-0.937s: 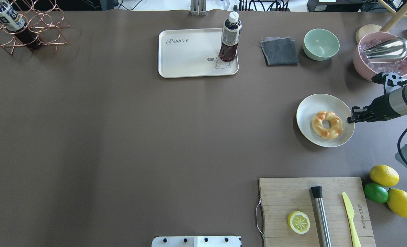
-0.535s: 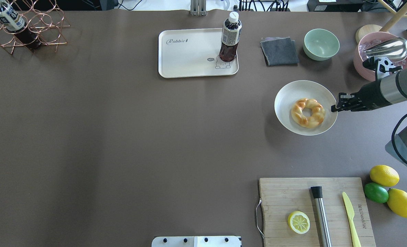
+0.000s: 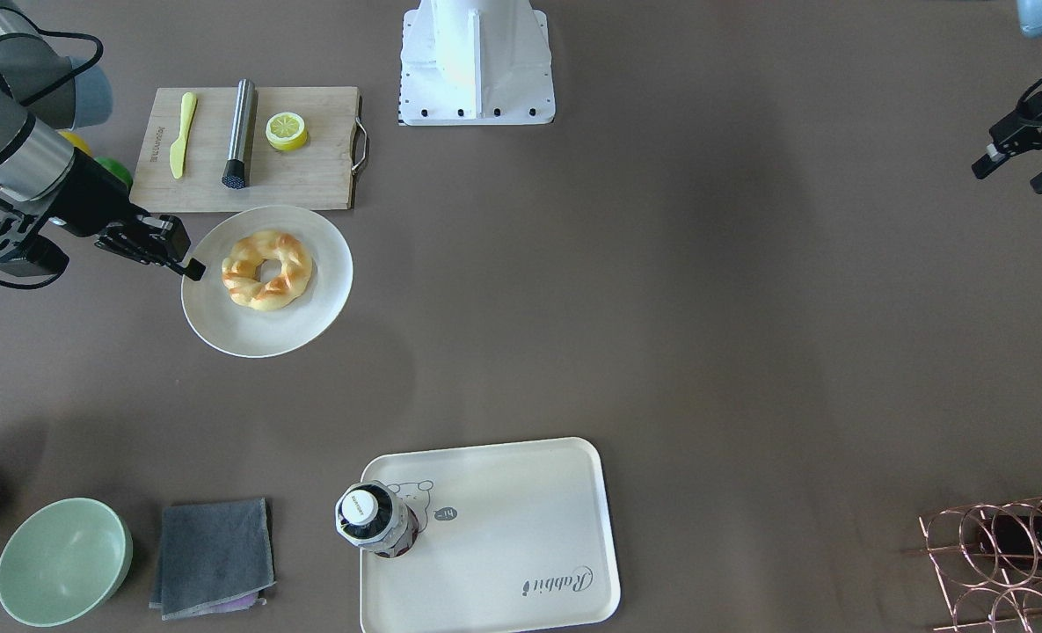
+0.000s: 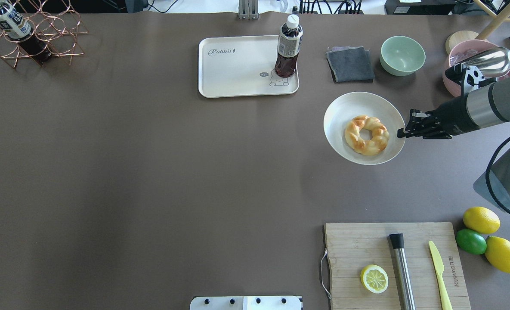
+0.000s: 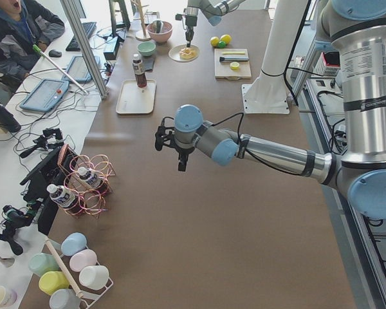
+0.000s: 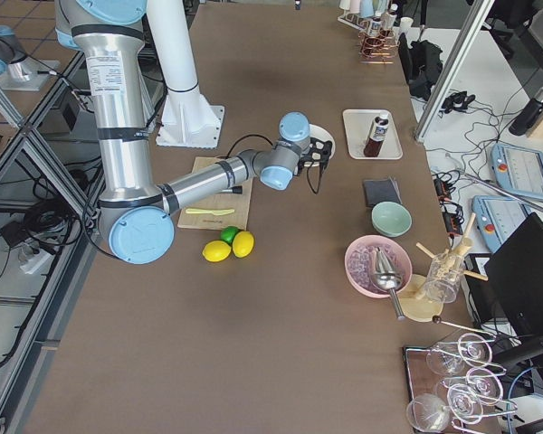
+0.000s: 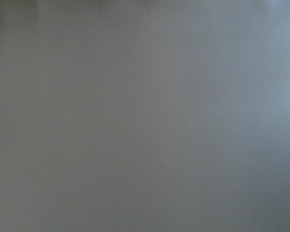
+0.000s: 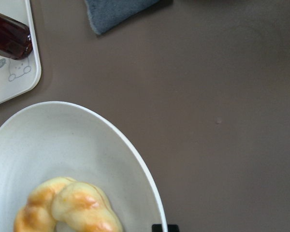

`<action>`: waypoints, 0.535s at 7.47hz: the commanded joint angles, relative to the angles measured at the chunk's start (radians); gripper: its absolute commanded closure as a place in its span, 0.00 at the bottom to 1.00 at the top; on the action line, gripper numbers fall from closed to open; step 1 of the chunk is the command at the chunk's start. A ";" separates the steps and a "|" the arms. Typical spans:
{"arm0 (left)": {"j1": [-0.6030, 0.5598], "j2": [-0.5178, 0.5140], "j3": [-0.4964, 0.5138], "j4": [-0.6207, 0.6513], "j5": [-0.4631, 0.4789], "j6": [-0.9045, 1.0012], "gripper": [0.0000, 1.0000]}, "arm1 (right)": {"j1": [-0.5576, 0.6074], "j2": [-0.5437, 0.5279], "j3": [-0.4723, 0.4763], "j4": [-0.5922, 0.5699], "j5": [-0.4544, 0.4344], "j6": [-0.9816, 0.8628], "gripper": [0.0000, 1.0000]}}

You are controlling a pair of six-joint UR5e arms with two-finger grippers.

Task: Place donut on tray

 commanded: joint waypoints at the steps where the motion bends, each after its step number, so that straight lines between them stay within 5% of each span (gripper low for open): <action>1: 0.245 -0.230 0.004 -0.052 0.066 -0.412 0.03 | -0.065 0.119 0.069 -0.171 -0.026 0.073 1.00; 2: 0.375 -0.337 0.019 -0.044 0.162 -0.562 0.03 | -0.088 0.168 0.094 -0.262 -0.056 0.082 1.00; 4: 0.508 -0.492 0.060 -0.026 0.203 -0.779 0.03 | -0.154 0.234 0.109 -0.315 -0.113 0.146 1.00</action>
